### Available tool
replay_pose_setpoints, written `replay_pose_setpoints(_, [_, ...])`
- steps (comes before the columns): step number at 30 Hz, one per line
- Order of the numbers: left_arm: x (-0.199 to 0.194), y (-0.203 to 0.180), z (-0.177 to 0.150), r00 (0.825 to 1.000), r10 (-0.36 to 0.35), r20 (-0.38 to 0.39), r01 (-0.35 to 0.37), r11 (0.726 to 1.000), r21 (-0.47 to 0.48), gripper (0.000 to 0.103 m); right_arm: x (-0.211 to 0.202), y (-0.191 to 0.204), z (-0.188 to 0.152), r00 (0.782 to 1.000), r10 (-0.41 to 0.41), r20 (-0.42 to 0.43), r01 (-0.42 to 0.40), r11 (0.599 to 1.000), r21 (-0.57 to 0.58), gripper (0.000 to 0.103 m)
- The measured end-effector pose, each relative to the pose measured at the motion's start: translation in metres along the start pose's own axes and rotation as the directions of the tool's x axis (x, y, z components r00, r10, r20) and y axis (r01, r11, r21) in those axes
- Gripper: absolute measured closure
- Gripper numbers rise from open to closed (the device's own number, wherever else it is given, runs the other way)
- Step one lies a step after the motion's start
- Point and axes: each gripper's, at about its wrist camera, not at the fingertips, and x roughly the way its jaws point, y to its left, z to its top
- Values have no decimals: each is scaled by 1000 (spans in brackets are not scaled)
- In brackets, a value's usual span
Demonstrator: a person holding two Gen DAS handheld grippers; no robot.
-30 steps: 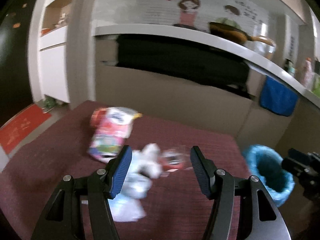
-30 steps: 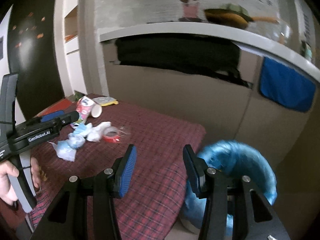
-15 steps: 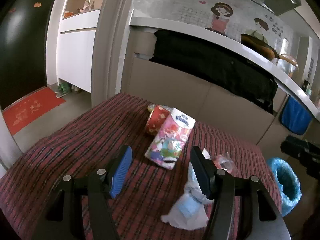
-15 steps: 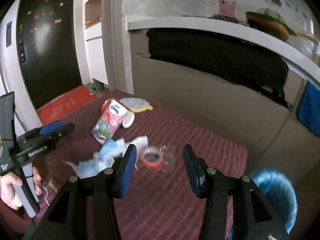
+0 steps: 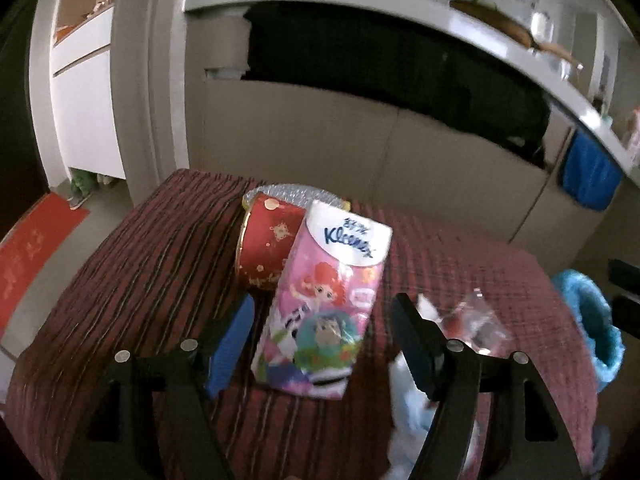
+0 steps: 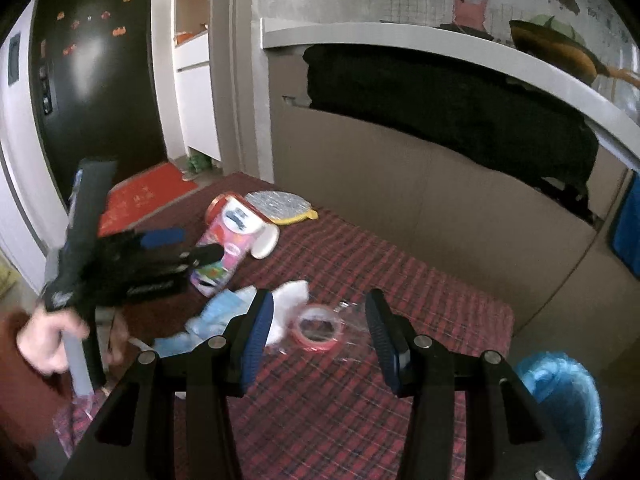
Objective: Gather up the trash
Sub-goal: 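Grasp the pink Kleenex tissue pack with the left tool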
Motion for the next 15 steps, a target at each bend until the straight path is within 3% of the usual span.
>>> replay_pose_setpoints(8, [26,12,0,996,-13,-88,2,992,-124,34,5,-27,-11,1000,9,-25,-7,998,62,58])
replay_pose_setpoints(10, [22,15,-2,996,-14,-89,0,989,-148,42,8,-31,-12,999,22,-31,-19,997,80,58])
replay_pose_setpoints(15, [-4,25,-11,997,-48,-63,36,984,-174,50,12,-28,-12,999,36,-32,-33,996,86,58])
